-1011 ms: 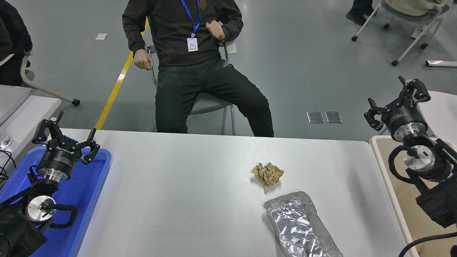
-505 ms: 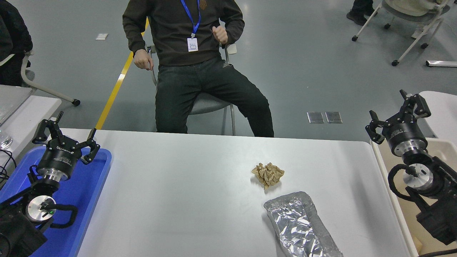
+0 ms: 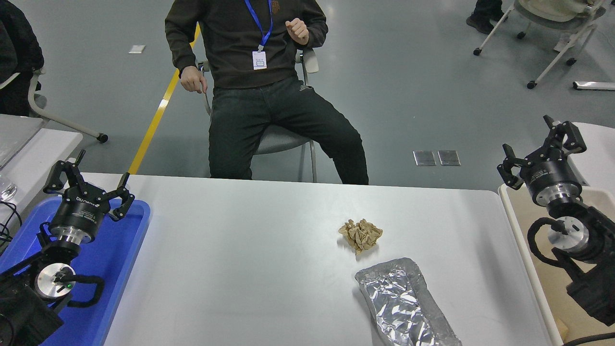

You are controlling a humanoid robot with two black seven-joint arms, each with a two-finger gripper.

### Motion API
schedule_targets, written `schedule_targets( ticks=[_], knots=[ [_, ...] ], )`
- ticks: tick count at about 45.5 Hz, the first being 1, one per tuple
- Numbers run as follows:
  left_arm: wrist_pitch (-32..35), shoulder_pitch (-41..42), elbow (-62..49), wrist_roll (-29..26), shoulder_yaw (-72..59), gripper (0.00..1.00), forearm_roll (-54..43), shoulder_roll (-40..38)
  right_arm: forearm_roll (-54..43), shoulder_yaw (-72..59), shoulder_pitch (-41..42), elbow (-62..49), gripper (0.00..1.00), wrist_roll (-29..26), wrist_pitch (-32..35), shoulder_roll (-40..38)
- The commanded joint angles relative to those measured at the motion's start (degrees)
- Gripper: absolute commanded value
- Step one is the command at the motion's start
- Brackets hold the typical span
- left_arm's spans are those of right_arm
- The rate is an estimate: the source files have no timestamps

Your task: Clean the table surface

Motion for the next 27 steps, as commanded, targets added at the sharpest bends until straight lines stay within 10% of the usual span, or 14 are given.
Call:
schedule_targets(
  ticks=[1,27],
  knots=[
    [0.00,0.01,0.03,-0.01,0.00,1.00,0.00,0.00,0.14,-21.86,7.44,-0.27,0.99,-0.24,-0.67,-6.10],
    [0.00,0.01,0.03,0.08,0.00,1.00,0.00,0.00,-1.08,-50.97,25.20,-0.71,0.99,-0.32,0.30,-13.84]
  ],
)
